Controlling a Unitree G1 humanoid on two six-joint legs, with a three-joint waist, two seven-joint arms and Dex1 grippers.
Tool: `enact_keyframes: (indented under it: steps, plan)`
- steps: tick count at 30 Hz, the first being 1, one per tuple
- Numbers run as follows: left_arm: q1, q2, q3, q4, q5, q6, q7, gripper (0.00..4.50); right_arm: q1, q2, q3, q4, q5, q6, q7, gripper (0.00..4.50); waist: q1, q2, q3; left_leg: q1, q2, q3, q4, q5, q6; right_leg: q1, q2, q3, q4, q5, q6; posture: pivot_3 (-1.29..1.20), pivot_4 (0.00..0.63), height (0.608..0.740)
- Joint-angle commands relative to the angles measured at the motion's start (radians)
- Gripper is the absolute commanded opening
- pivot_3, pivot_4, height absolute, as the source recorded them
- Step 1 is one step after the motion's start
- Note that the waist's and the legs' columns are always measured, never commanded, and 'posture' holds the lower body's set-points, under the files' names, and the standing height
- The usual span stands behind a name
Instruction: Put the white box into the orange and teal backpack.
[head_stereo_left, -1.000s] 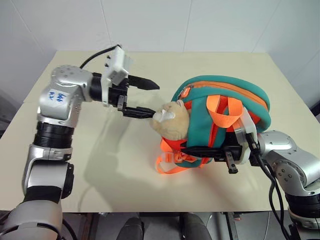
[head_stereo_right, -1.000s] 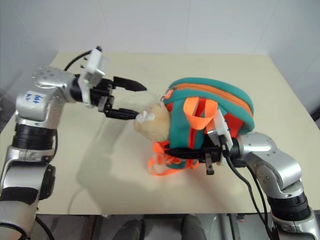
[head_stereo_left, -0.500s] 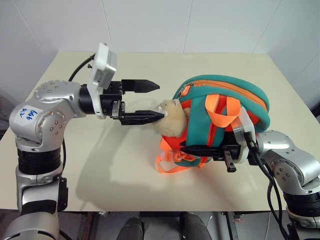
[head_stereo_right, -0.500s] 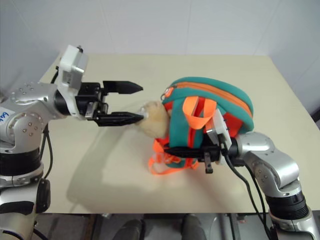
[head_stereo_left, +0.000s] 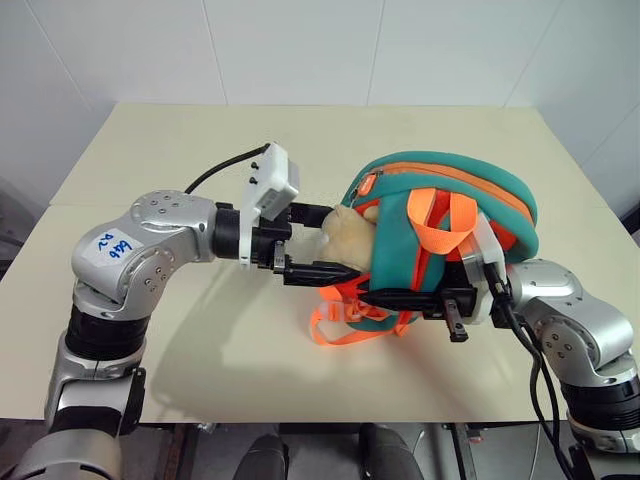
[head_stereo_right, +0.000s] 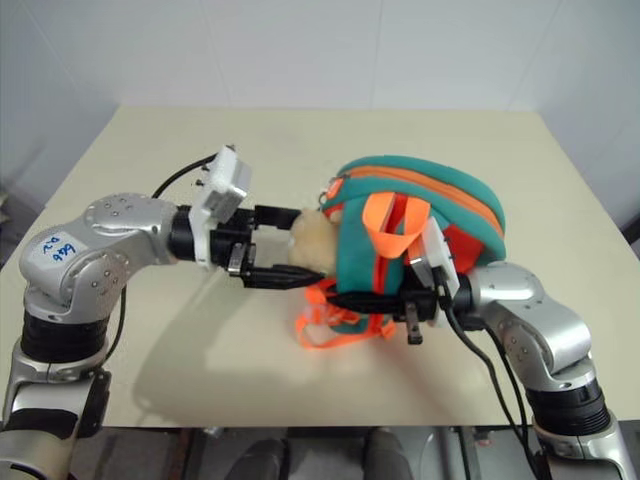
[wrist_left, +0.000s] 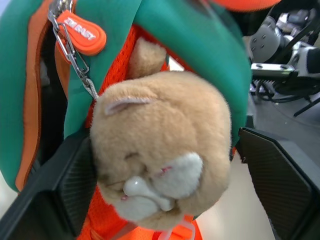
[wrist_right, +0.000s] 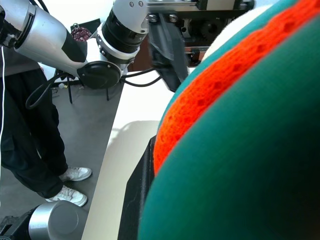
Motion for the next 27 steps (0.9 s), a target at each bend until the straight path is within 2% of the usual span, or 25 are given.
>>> enact_keyframes:
  steps: [1, 6, 9, 11, 15, 27]
  plan:
    - [-0.04, 0.004, 0.005, -0.013, -0.012, 0.015, 0.01, 3.16, -0.014, 0.005, -0.003, -0.019, 0.002, -0.019, -0.003, 0.54, 0.0, 0.0, 0.0, 0.0, 0.0, 0.0, 0.0, 0.0, 0.0, 0.0, 0.0, 0.0, 0.0, 0.0, 0.0, 0.0, 0.15, 0.74]
    - [-0.062, 0.026, 0.032, 0.003, -0.021, 0.018, -0.001, 1.68, -0.005, 0.006, -0.008, -0.026, 0.001, -0.018, -0.008, 0.54, -0.001, 0.0, 0.0, 0.0, 0.0, 0.0, 0.0, 0.0, 0.0, 0.0, 0.0, 0.0, 0.0, 0.0, 0.0, 0.0, 0.15, 0.74]
    - [-0.075, 0.047, 0.053, 0.016, -0.032, 0.014, -0.016, 1.08, 0.0, 0.004, -0.01, -0.03, 0.003, -0.017, -0.011, 0.54, -0.001, 0.0, 0.0, 0.0, 0.0, 0.0, 0.0, 0.0, 0.0, 0.0, 0.0, 0.0, 0.0, 0.0, 0.0, 0.0, 0.15, 0.74]
    - [-0.085, 0.073, 0.069, 0.032, -0.035, 0.001, -0.041, 0.88, 0.006, 0.0, -0.013, -0.032, 0.003, -0.017, -0.012, 0.54, -0.002, 0.0, 0.0, 0.0, 0.0, 0.0, 0.0, 0.0, 0.0, 0.0, 0.0, 0.0, 0.0, 0.0, 0.0, 0.0, 0.15, 0.74]
    - [-0.094, 0.145, 0.085, 0.077, -0.024, -0.04, -0.116, 0.73, 0.017, -0.006, -0.019, -0.033, 0.002, -0.018, -0.014, 0.54, -0.003, 0.0, 0.0, 0.0, 0.0, 0.0, -0.001, 0.0, 0.0, 0.0, 0.0, 0.0, 0.0, 0.0, 0.0, 0.0, 0.15, 0.74]
    - [-0.141, 0.274, 0.069, 0.312, 0.086, -0.205, -0.241, 0.71, 0.047, -0.009, -0.028, -0.053, 0.01, -0.018, -0.024, 0.54, -0.003, 0.0, 0.0, 0.0, 0.0, 0.0, -0.003, 0.0, 0.0, -0.001, 0.0, 0.0, -0.001, 0.0, 0.0, 0.0, 0.15, 0.74]
